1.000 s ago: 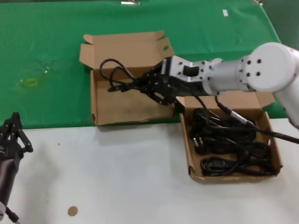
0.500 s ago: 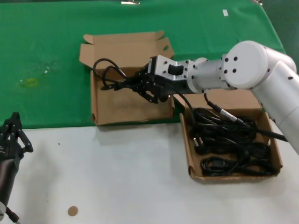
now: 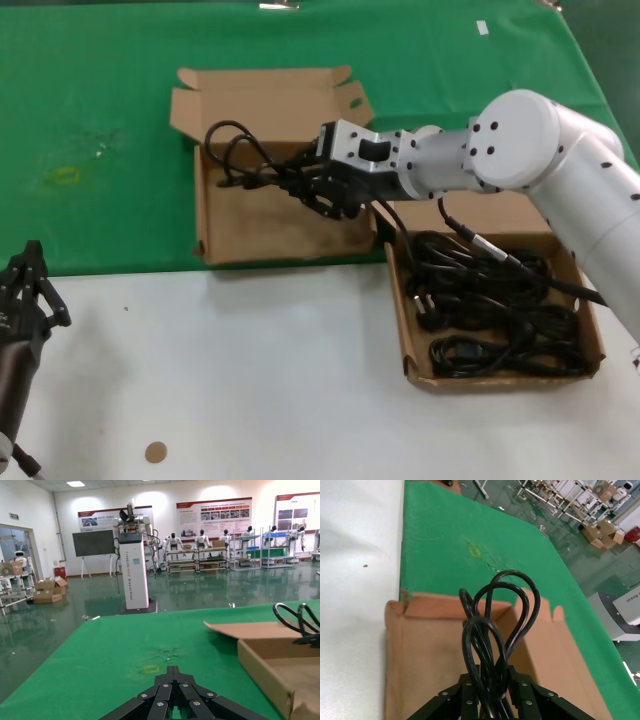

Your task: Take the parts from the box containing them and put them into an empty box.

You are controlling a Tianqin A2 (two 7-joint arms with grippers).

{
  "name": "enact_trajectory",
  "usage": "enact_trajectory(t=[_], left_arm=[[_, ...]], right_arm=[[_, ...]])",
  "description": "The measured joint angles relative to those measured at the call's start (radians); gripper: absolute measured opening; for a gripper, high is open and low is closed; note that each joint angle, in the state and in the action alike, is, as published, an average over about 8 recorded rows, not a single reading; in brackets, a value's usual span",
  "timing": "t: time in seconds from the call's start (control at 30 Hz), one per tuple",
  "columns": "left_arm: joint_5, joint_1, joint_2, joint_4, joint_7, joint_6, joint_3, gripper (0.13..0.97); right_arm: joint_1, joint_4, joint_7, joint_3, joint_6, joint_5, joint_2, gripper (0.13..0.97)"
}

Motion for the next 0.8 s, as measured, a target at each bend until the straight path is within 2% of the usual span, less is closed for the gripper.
enact_trajectory(t=[0.3, 0.43, 0.8], left_arm=[[0.000, 0.000, 0.000, 0.000, 0.000, 0.000, 0.000, 0.144], [0.000, 0.000, 0.000, 0.000, 0.000, 0.000, 0.000, 0.144], [0.000, 0.000, 0.000, 0.000, 0.000, 0.000, 0.000, 0.155]], right_arm=[[0.013, -0.041, -0.027, 0.008, 0.019, 0.013, -0.018, 0.329], [0.016, -0.051, -0.036, 0.012, 0.023, 0.020, -0.022, 0.329], [-0.007, -0.036, -0.042, 0.027, 0.042, 0.040, -0.022, 0.541]])
